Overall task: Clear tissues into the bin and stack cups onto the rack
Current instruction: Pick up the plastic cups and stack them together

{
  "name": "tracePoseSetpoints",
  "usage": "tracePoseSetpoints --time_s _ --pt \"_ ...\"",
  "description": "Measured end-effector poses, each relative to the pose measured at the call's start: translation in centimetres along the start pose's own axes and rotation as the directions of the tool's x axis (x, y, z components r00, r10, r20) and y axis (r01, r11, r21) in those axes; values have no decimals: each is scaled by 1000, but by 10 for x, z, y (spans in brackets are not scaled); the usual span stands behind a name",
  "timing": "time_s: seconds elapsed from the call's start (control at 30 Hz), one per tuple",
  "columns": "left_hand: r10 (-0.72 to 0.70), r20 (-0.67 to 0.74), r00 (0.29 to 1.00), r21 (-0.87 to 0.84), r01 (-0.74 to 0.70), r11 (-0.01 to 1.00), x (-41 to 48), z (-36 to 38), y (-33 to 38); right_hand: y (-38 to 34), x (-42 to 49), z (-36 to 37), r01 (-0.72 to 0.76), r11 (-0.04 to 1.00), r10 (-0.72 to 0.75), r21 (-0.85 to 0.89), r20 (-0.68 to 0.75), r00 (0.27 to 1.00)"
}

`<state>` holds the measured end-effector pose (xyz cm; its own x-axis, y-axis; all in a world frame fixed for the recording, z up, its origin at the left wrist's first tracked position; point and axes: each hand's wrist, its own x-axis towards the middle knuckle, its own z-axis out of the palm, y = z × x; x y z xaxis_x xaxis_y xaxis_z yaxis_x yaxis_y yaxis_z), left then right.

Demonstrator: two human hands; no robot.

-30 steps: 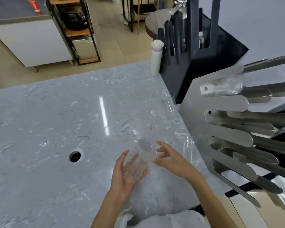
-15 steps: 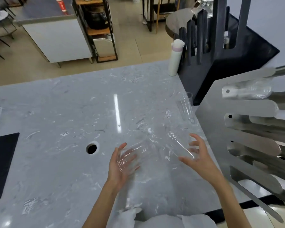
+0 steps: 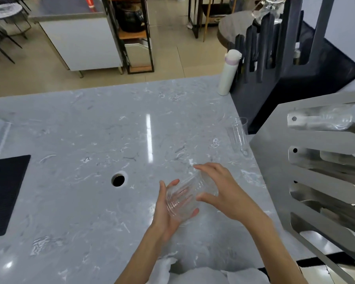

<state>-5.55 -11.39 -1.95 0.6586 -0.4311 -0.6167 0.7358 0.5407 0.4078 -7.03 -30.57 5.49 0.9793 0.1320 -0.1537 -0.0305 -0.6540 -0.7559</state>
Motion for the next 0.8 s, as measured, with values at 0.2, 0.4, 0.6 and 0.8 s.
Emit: tracePoseSetpoints --time_s 0.2,0.4,0.6,0.8 --pt "-44 -18 999 -85 42 996 13 2 9 38 46 -21 -143 896 254 421 -219 942" --pt "12 -87 996 -265 -35 964 31 -9 22 131 126 -36 -647 762 533 34 -601 596" --pt "16 -106 994 -261 -43 964 33 -12 31 163 145 -24 -590 775 599 227 -562 571" --pt "27 -230 973 -151 -63 986 30 -23 36 142 79 -27 -262 678 497 687 -165 852"
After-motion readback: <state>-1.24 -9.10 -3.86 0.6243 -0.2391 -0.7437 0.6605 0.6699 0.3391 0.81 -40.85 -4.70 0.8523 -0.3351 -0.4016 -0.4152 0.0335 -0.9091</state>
